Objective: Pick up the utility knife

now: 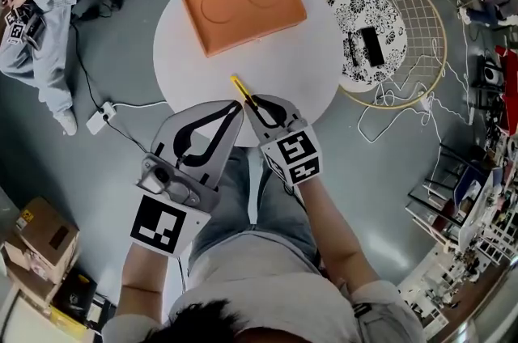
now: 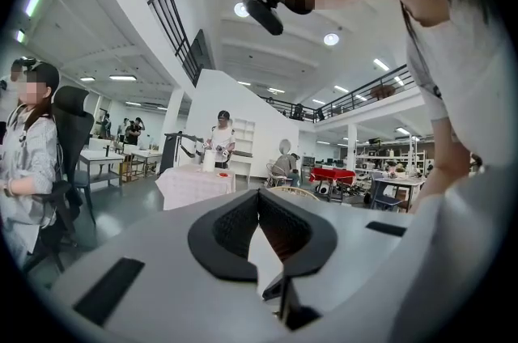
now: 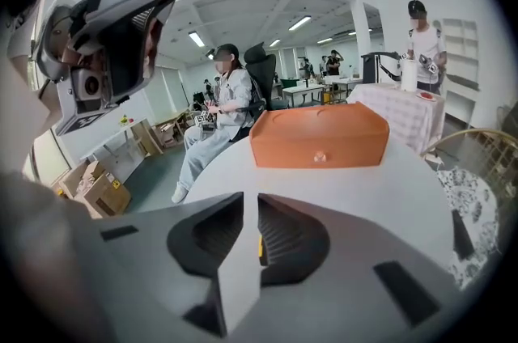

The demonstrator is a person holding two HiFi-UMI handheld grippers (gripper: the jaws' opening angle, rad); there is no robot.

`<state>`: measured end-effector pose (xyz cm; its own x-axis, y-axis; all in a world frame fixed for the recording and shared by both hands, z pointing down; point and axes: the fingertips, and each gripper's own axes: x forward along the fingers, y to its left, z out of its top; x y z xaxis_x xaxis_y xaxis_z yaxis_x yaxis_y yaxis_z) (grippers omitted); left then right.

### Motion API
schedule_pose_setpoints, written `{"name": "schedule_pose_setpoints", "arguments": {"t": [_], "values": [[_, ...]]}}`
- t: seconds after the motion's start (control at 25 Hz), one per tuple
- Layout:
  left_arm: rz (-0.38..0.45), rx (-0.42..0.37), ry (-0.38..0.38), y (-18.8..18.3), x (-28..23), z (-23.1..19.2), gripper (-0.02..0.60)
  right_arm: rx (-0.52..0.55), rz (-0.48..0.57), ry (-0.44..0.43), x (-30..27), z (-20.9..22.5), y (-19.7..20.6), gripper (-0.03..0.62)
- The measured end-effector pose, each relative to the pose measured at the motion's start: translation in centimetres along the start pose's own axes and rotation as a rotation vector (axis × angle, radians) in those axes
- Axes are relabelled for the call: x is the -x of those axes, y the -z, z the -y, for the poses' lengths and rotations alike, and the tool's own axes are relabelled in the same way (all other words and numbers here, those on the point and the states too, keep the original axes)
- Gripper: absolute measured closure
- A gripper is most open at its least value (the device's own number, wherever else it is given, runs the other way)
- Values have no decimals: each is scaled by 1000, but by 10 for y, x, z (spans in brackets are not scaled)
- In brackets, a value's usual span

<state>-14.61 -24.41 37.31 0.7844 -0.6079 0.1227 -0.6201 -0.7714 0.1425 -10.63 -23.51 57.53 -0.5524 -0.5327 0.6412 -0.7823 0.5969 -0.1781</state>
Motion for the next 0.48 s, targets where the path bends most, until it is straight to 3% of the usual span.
{"name": "schedule_pose_setpoints", "arguments": {"t": [0.48], "values": [[-13, 27, -30, 16, 7, -13, 571, 18, -165, 43, -34, 12, 41, 511]]}}
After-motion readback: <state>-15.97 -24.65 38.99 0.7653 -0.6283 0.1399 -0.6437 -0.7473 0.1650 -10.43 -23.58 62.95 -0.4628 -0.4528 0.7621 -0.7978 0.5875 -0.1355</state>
